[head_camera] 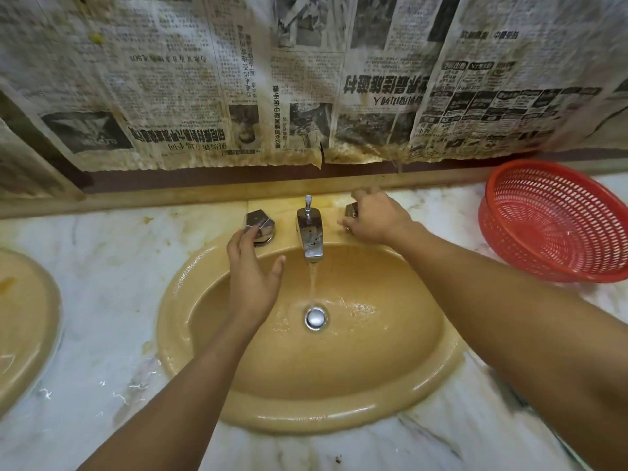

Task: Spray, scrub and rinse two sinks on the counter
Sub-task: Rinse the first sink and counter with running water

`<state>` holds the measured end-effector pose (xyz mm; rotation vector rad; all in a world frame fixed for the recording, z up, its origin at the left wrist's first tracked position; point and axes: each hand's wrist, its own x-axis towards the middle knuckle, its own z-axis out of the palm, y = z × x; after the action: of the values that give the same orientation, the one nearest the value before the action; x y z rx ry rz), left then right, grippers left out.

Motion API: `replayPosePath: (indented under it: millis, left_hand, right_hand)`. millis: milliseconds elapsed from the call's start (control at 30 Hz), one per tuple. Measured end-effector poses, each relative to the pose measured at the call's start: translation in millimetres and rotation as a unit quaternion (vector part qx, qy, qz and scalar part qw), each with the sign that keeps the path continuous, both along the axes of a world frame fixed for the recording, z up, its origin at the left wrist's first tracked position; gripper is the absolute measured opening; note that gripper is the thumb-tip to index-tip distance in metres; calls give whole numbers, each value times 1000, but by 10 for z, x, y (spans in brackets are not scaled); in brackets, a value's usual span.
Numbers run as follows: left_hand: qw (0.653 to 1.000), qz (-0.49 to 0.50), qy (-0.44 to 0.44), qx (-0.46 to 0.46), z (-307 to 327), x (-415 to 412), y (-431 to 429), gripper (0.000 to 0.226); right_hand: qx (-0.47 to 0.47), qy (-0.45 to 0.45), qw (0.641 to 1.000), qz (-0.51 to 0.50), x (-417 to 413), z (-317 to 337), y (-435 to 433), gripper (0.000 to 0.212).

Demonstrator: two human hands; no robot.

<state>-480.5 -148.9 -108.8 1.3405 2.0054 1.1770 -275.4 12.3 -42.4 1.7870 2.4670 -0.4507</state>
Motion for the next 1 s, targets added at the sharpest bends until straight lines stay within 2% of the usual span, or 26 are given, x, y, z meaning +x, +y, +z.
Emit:
replayPosePath:
  millis: [67,133,233,500,700,767,867,933,1000]
  left_hand:
    - [1000,13,-6,15,-18,86,-85,55]
    - [1000,6,3,5,-79,181,-158,49]
    - [999,-26,-29,-27,-189,324,-210,44]
    - [984,-23,-133,-120,-286,499,-97,13]
    - [965,-57,-196,-166,-319,625,115,28]
    - [958,-63,-209,-187,-312,676,194,26]
    - [956,-70,-184,-219,-312,719,307,22]
    - [961,-92,-119,-233,-314,719,374,29]
    - [962,-105,-65,-244,-310,693,391,43]
  right_hand:
    - [10,31,997,-71,-45,-44,-35,53]
    - [9,45,995,-87,-71,-84,-40,44]
    - [4,51,995,-87,-78,-129,-44,43]
    - [11,30,999,-33,-45,-162,-15,37]
    - [17,35,999,9,30,-174,15,36]
    - [24,51,998,3,56,-200,-16,41]
    - [99,144,982,-76,88,-326,-259,47]
    - [179,248,938,-161,61,-472,-552,40]
    - [173,326,900,-231,-36,-620,-844,24]
